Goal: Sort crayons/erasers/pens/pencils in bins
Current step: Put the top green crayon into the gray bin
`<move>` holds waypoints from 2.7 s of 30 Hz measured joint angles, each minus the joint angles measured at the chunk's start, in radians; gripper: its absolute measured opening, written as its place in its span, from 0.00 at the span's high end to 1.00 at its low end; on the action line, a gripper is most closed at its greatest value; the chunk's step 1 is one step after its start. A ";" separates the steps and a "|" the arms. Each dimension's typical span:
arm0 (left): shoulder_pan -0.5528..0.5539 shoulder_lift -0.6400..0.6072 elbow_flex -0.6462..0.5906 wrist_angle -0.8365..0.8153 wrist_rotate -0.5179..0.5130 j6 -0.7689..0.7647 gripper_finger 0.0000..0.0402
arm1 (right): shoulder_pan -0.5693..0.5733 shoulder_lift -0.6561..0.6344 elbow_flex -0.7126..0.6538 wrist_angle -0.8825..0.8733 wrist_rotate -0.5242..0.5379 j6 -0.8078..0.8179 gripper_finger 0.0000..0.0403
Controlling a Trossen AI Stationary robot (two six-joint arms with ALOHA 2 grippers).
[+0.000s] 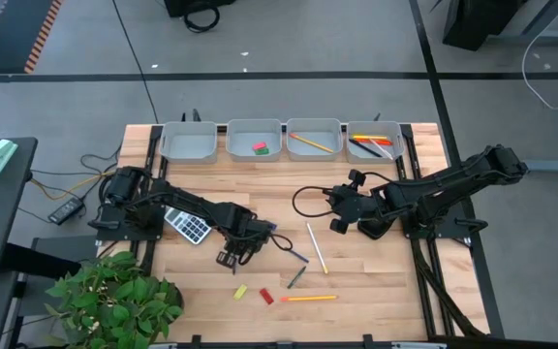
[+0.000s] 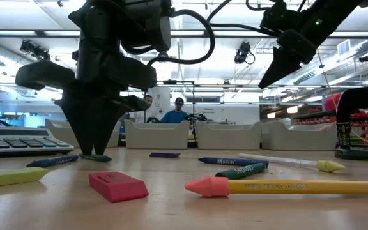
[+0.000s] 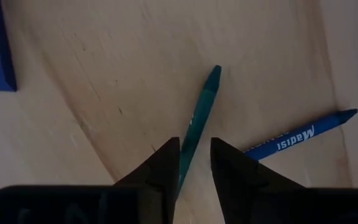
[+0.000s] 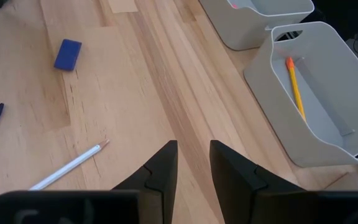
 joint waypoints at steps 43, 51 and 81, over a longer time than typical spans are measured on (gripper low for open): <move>-0.004 0.019 -0.002 0.006 -0.041 0.071 0.86 | 0.000 0.000 0.000 -0.007 0.000 -0.001 0.74; -0.002 -0.015 -0.002 -0.039 -0.114 0.070 0.92 | 0.000 0.000 0.000 -0.018 -0.004 0.000 0.74; 0.495 -0.279 0.001 -0.200 -0.152 0.098 0.92 | 0.000 0.000 0.000 -0.063 -0.068 0.001 0.74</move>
